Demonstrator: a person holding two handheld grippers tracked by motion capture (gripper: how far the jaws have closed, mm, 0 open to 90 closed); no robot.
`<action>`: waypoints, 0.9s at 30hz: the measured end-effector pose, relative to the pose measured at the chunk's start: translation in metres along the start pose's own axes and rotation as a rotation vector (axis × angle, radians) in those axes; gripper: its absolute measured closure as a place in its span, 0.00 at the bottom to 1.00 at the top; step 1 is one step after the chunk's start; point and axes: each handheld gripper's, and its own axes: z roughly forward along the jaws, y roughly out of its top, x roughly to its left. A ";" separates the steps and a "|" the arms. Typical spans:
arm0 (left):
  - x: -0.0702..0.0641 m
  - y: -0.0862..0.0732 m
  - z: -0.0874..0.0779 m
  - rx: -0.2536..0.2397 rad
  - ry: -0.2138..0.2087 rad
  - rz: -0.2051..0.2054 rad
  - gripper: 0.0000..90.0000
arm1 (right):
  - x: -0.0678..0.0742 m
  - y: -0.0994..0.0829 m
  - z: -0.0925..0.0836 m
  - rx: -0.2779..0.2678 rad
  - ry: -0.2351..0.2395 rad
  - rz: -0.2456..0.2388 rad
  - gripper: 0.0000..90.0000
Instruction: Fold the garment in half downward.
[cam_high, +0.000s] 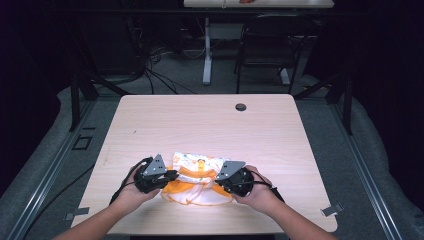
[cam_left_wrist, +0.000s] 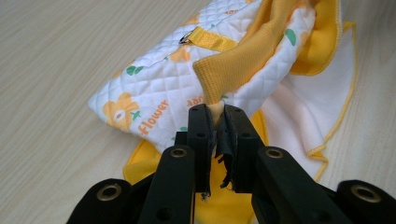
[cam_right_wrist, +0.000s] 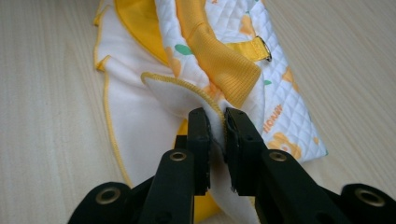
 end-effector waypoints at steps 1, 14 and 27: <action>-0.001 -0.001 0.000 -0.003 -0.003 -0.002 0.91 | 0.001 -0.001 -0.001 0.002 0.006 -0.004 0.88; 0.002 0.000 -0.021 -0.035 0.002 -0.039 0.86 | 0.007 -0.005 -0.023 -0.073 0.029 0.055 0.82; 0.019 0.016 0.006 -0.011 0.018 -0.078 1.00 | -0.013 0.007 0.000 -0.038 0.007 0.098 1.00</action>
